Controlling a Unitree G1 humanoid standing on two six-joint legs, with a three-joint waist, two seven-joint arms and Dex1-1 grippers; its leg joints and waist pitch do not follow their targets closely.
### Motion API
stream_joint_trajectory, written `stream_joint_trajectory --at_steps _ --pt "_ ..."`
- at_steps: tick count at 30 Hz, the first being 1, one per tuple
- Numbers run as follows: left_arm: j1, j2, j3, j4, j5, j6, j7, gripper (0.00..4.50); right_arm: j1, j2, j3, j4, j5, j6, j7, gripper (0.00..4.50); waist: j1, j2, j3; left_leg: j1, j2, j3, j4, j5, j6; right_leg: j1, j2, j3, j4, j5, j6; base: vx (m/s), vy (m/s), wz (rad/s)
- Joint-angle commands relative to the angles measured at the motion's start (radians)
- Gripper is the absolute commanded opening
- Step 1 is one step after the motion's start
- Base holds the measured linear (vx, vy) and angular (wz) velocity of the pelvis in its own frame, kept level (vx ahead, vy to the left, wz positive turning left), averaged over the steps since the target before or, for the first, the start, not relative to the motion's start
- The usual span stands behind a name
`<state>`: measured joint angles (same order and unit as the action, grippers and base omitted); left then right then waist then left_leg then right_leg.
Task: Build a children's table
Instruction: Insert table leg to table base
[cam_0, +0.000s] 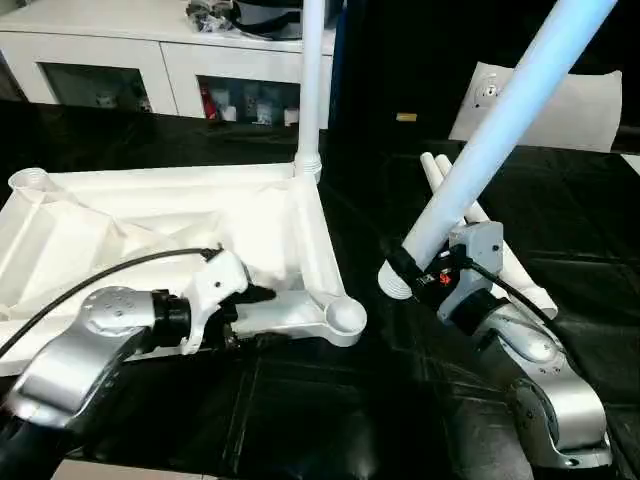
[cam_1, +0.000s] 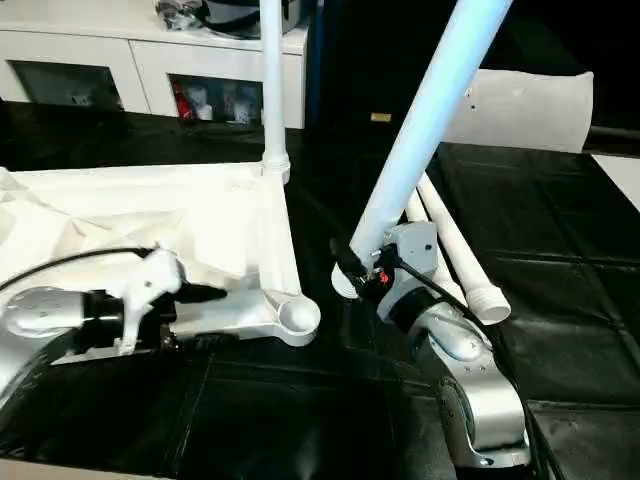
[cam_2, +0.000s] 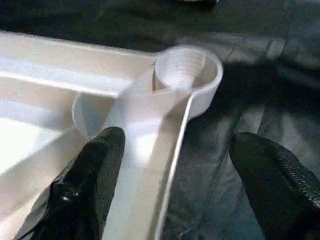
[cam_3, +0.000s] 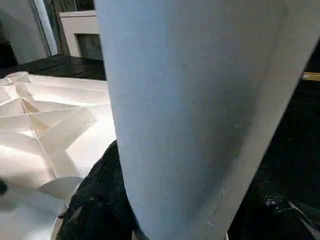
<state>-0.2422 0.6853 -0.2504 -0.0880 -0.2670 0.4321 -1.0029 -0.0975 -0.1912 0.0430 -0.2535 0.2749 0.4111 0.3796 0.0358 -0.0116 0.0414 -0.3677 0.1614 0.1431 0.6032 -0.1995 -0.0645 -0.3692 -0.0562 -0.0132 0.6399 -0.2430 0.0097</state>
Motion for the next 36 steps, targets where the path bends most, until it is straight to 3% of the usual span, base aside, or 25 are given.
stream_joint_trajectory --at_steps 1,3,11,16,20,23,24,25,36 --pt "-0.026 -0.010 -0.018 0.037 0.017 -0.028 -0.018 3.36 0.008 -0.007 0.009 -0.004 -0.014 -0.014 0.004 1.91 0.003 0.019 -0.048 0.013 0.045 -0.008 -0.082 -0.174 -0.030 0.031 -0.061 0.036 -0.072 0.003 -0.190 0.000 0.000 0.00" --pt "-0.044 -0.022 -0.025 0.055 0.017 -0.023 -0.026 3.14 0.020 -0.003 0.010 -0.007 -0.016 -0.015 -0.003 1.91 0.004 0.015 -0.047 0.014 0.046 -0.007 -0.083 -0.190 -0.033 0.030 -0.063 0.036 -0.075 -0.023 -0.194 0.000 0.000 0.00" --pt "-0.093 -0.039 -0.070 0.139 0.077 -0.076 -0.046 2.52 0.037 0.015 -0.004 -0.008 -0.012 -0.010 -0.032 1.91 0.005 0.021 -0.044 0.016 0.048 -0.008 -0.087 -0.227 -0.040 0.025 -0.064 0.039 -0.081 -0.092 -0.189 0.000 0.000 0.00" --pt "-0.117 -0.051 -0.099 0.184 0.111 -0.101 -0.056 2.14 0.047 0.017 0.001 -0.016 -0.016 -0.010 -0.034 1.91 0.008 0.023 -0.046 0.014 0.050 -0.008 -0.086 -0.202 -0.038 0.028 -0.065 0.038 -0.077 -0.041 -0.198 0.000 0.000 0.00" --pt "-0.137 -0.064 -0.111 0.228 0.130 -0.124 -0.059 1.74 0.054 0.015 0.011 -0.022 -0.014 -0.003 -0.031 1.91 0.008 0.019 -0.047 0.012 0.050 -0.007 -0.085 -0.189 -0.034 0.031 -0.066 0.037 -0.075 -0.011 -0.204 0.000 0.000 0.00" --pt "-0.142 -0.068 -0.117 0.242 0.133 -0.133 -0.079 1.67 0.055 0.014 0.017 -0.023 -0.014 -0.002 -0.028 1.91 0.009 0.018 -0.045 0.012 0.051 -0.006 -0.085 -0.196 -0.030 0.030 -0.068 0.038 -0.078 -0.043 -0.205 0.000 0.000 0.00" --pt "-0.143 -0.068 -0.119 0.244 0.134 -0.135 -0.085 1.38 0.054 0.014 0.018 -0.024 -0.014 -0.001 -0.028 1.91 0.008 0.018 -0.043 0.012 0.051 -0.007 -0.087 -0.202 -0.030 0.029 -0.068 0.039 -0.079 -0.056 -0.203 0.000 0.000 0.00" --pt "-0.145 -0.072 -0.121 0.249 0.134 -0.134 -0.086 1.38 0.054 0.013 0.020 -0.025 -0.014 0.000 -0.026 1.91 0.007 0.014 -0.043 0.013 0.052 -0.006 -0.087 -0.208 -0.030 0.028 -0.068 0.039 -0.080 -0.067 -0.202 0.000 0.000 0.00" --pt "-0.145 -0.075 -0.131 0.260 0.151 -0.140 -0.112 0.49 0.044 0.009 0.035 -0.025 -0.009 0.019 -0.015 1.91 0.008 0.015 -0.041 0.013 0.054 -0.006 -0.089 -0.213 -0.029 0.026 -0.070 0.040 -0.081 -0.090 -0.199 0.000 0.000 0.00"
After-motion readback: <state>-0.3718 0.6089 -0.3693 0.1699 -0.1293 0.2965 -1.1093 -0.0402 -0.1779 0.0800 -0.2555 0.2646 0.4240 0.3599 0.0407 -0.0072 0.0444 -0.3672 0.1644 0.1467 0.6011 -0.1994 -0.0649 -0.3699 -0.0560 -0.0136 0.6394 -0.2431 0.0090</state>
